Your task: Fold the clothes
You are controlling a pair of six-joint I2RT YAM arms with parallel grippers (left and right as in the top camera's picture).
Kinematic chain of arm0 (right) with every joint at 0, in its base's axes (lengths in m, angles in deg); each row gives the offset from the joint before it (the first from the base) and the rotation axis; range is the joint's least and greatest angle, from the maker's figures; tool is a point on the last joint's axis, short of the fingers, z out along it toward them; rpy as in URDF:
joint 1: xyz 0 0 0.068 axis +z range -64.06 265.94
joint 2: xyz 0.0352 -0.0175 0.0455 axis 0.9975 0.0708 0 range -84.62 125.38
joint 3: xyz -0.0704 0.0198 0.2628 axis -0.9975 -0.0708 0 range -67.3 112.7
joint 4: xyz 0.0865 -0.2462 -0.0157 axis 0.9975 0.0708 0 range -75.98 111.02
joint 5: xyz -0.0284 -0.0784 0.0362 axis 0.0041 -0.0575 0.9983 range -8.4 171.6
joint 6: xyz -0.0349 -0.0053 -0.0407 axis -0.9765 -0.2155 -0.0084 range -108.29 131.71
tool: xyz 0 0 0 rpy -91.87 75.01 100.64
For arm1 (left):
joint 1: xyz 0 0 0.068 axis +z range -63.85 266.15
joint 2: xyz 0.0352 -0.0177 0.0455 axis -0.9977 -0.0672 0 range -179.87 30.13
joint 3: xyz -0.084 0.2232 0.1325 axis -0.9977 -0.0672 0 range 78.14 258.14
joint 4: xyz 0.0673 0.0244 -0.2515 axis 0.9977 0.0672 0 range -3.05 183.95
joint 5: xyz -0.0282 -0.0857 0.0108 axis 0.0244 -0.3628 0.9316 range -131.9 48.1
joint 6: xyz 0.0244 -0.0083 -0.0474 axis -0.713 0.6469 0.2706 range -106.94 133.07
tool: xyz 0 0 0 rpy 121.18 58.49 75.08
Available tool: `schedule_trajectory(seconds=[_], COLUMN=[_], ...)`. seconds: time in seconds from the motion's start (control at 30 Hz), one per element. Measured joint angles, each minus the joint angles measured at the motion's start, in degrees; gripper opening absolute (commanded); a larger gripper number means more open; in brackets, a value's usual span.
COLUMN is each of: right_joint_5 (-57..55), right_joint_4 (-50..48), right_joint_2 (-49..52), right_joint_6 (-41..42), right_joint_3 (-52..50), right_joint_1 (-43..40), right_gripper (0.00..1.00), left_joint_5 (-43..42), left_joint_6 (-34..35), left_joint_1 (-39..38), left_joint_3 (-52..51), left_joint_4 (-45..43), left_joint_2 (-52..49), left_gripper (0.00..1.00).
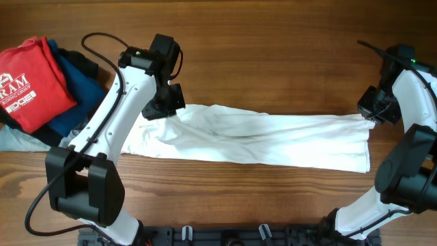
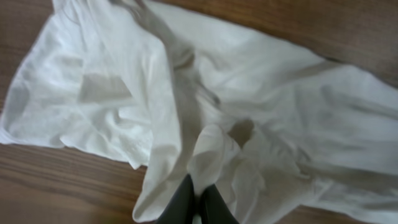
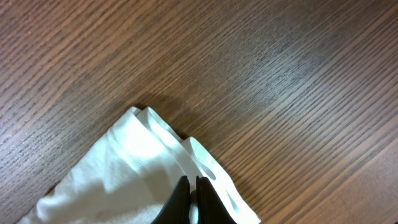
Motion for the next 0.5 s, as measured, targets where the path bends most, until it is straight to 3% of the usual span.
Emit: schedule_trajectory(seconds=[0.17, 0.37, 0.47, 0.5], right_joint_5=[-0.02, -0.02, 0.0, 0.0], right_joint_4=[-0.04, -0.2, -0.26, -0.26], right_joint_2=[0.0, 0.0, 0.0, 0.0], right_joint_6=[0.0, 0.0, 0.0, 0.0], right_joint_3=[0.0, 0.0, -0.02, -0.02], right_joint_1=[0.0, 0.0, 0.0, 0.0], right_gripper=[0.04, 0.04, 0.04, 0.04], left_joint_5=[5.35, 9.53, 10.21, 10.54], left_joint_6=[0.35, 2.93, 3.32, 3.98], left_joint_1=[0.0, 0.0, 0.0, 0.0], left_joint_3=[-3.78, -22.1, -28.11, -29.07], left_joint_4=[-9.35, -26.88, -30.71, -31.08], left_joint_2=[0.31, 0.35, 0.63, 1.36], left_gripper=[0.04, 0.05, 0.08, 0.13])
